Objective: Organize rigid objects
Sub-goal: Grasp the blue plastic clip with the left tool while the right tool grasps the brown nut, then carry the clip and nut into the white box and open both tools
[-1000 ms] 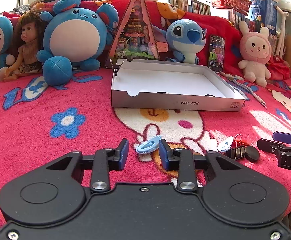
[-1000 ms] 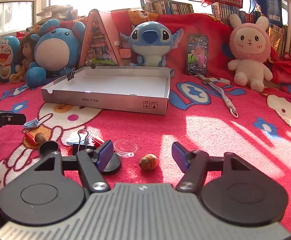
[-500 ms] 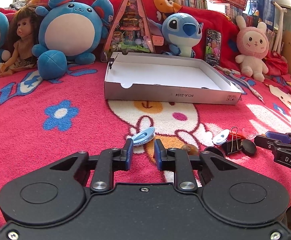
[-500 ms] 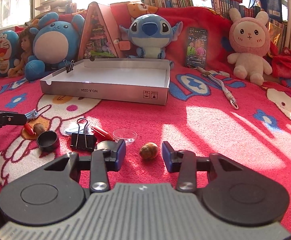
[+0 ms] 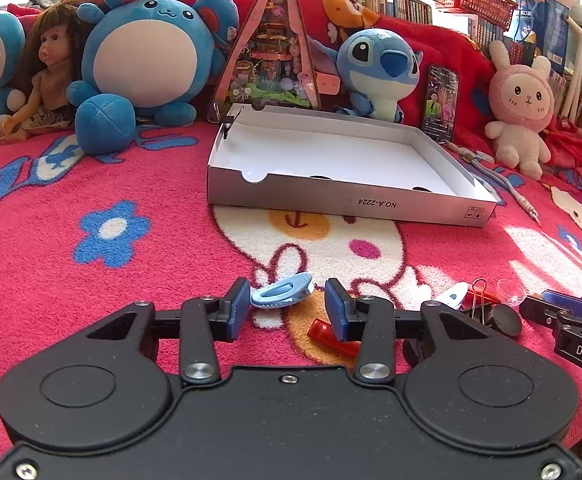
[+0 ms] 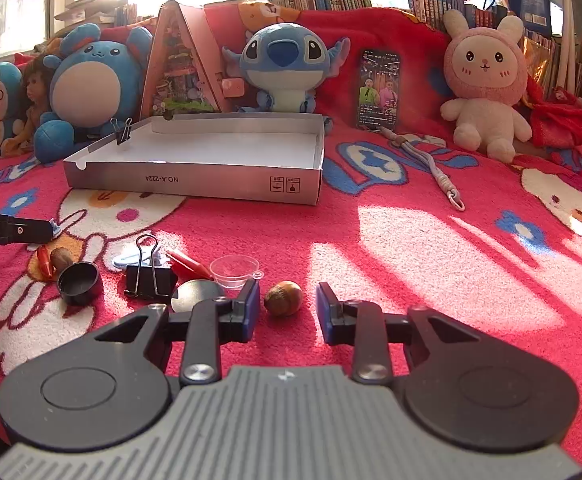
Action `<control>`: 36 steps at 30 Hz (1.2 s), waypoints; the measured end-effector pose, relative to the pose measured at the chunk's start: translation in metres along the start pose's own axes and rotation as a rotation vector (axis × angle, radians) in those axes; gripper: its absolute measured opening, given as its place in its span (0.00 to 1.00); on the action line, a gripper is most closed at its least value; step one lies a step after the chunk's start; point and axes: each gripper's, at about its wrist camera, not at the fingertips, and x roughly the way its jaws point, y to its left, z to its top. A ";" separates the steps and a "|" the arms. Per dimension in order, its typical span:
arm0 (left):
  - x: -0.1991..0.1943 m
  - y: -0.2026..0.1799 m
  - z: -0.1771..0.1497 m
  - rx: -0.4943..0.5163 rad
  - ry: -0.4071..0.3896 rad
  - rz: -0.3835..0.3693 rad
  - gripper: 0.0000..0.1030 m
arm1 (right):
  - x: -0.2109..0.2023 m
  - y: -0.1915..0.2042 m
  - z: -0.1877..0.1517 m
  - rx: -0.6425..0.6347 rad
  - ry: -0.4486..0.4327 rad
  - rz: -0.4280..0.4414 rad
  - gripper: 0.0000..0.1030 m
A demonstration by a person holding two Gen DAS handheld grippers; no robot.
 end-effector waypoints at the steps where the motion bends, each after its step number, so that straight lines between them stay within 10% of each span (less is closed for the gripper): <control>1: 0.002 -0.002 0.000 -0.004 -0.002 0.005 0.39 | 0.000 0.001 0.000 -0.002 0.000 -0.004 0.36; 26: 0.014 -0.007 0.070 0.050 -0.076 -0.060 0.29 | 0.024 -0.004 0.066 0.051 -0.031 0.035 0.23; 36: 0.078 -0.008 0.112 0.024 0.028 -0.006 0.29 | 0.087 -0.003 0.113 0.127 0.086 0.042 0.23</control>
